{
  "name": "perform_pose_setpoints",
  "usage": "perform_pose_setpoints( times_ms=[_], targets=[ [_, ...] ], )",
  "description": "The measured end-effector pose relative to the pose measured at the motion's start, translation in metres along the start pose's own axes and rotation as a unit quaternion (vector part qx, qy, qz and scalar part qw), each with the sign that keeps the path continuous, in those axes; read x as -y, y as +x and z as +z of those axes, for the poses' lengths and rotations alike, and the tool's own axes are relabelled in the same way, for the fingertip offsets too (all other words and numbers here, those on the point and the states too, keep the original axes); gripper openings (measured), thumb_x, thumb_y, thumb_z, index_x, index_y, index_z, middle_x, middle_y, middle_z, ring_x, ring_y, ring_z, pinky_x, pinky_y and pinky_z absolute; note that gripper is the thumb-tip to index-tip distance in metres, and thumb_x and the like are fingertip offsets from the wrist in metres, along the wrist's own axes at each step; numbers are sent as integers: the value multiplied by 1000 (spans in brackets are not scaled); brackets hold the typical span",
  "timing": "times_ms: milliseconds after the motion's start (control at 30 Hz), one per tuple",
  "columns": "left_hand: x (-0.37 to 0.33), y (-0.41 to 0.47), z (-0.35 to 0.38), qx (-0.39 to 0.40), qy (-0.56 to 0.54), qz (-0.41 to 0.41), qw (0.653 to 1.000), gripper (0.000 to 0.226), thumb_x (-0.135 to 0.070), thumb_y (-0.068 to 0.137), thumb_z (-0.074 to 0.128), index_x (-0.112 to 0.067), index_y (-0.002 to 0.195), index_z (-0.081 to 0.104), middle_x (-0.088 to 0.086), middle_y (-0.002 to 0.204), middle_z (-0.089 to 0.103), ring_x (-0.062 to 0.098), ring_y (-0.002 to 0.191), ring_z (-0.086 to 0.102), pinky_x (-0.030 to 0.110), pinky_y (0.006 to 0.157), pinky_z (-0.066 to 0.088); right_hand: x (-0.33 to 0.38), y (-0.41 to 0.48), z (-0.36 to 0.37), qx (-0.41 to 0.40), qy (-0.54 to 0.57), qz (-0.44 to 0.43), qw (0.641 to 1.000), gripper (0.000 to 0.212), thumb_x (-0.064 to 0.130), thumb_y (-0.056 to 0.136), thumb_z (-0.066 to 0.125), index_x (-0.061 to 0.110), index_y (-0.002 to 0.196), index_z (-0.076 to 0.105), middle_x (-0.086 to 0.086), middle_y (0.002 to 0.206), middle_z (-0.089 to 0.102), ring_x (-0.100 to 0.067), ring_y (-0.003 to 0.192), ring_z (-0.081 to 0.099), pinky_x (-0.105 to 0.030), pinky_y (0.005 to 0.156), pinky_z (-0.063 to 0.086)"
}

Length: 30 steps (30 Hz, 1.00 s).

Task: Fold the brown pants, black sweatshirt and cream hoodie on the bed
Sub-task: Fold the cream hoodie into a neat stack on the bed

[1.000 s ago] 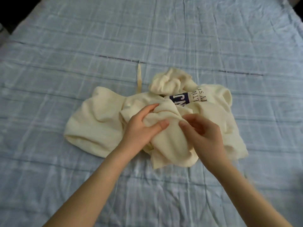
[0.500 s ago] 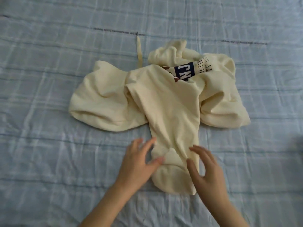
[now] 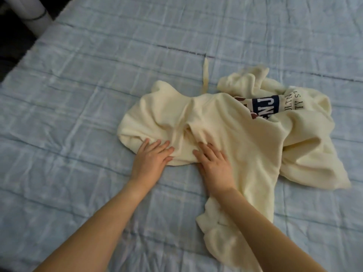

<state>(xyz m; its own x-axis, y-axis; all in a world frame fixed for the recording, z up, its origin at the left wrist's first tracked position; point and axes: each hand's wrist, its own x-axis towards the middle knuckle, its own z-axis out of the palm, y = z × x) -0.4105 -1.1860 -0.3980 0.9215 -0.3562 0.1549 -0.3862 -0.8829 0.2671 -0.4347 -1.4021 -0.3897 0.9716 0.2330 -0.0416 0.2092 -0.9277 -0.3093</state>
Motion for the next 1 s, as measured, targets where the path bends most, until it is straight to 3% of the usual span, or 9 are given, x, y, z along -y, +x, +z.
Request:
perform_pose_setpoints(
  times_ms=[167, 267, 433, 533, 600, 667, 733, 867, 1000],
  targets=[
    [7, 9, -35, -53, -90, 13, 994, 19, -8, 73, 77, -5, 92, 78, 13, 92, 76, 30, 78, 73, 50, 83, 56, 16, 4, -23, -77, 67, -5, 995, 25, 4, 85, 74, 9, 110, 74, -10, 123, 70, -36, 110, 68, -43, 91, 55],
    [25, 5, -74, -103, -116, 9, 988, 23, -14, 85, 64, -1, 99, 76, 16, 92, 75, 33, 80, 72, 39, 74, 56, 49, 1, -44, -116, 40, -35, 992, 27, 8, 83, 79, 12, 110, 75, -6, 116, 74, -29, 98, 73, -37, 80, 59],
    [87, 1, -148, -202, -20, 85, 975, 25, 4, 85, 64, 0, 107, 73, 20, 96, 71, 34, 84, 66, 41, 78, 47, 135, 18, -68, -203, 42, -84, 975, 26, 17, 84, 62, 15, 107, 74, 3, 105, 76, -22, 78, 73, -26, 53, 52],
    [132, -9, -172, -233, 37, 100, 967, 24, 6, 89, 62, -2, 109, 73, 17, 99, 72, 34, 87, 60, 42, 83, 48, 182, 31, -59, -170, 67, -69, 981, 29, 21, 85, 65, 18, 114, 69, 4, 106, 73, -21, 77, 71, -28, 53, 50],
    [156, -24, -168, -157, 40, 83, 983, 24, 4, 87, 65, -4, 108, 74, 17, 105, 72, 35, 93, 64, 46, 90, 48, 197, 39, -37, -34, 89, -46, 994, 34, 22, 94, 60, 18, 127, 62, -2, 122, 66, -27, 98, 68, -36, 72, 52],
    [166, -45, -148, 53, 22, -10, 998, 34, 0, 87, 65, -10, 119, 69, 14, 129, 64, 36, 118, 59, 49, 103, 40, 199, 38, -11, 116, 101, -28, 988, 44, 20, 99, 53, 18, 143, 48, -5, 148, 46, -29, 128, 51, -37, 100, 43],
    [161, -67, -128, 157, 15, -96, 983, 44, -5, 89, 63, -15, 132, 60, 7, 146, 50, 29, 137, 44, 47, 113, 29, 192, 25, 0, 145, 124, -22, 981, 49, 18, 99, 53, 18, 148, 43, -6, 158, 34, -27, 140, 39, -33, 111, 34],
    [126, -68, -110, 30, -26, -50, 998, 47, -4, 76, 73, -8, 122, 67, 17, 128, 62, 39, 116, 59, 57, 102, 41, 159, -6, -13, -74, 119, -4, 990, 43, 3, 90, 66, 7, 132, 61, -15, 145, 51, -34, 131, 51, -43, 105, 46],
    [80, -21, -103, -52, -57, 29, 997, 51, -9, 77, 75, -8, 127, 63, 18, 135, 57, 39, 122, 56, 54, 106, 39, 106, 3, -47, -212, 24, 0, 977, 44, 1, 89, 67, 4, 132, 60, -18, 144, 52, -35, 137, 43, -54, 110, 39]
  ],
)
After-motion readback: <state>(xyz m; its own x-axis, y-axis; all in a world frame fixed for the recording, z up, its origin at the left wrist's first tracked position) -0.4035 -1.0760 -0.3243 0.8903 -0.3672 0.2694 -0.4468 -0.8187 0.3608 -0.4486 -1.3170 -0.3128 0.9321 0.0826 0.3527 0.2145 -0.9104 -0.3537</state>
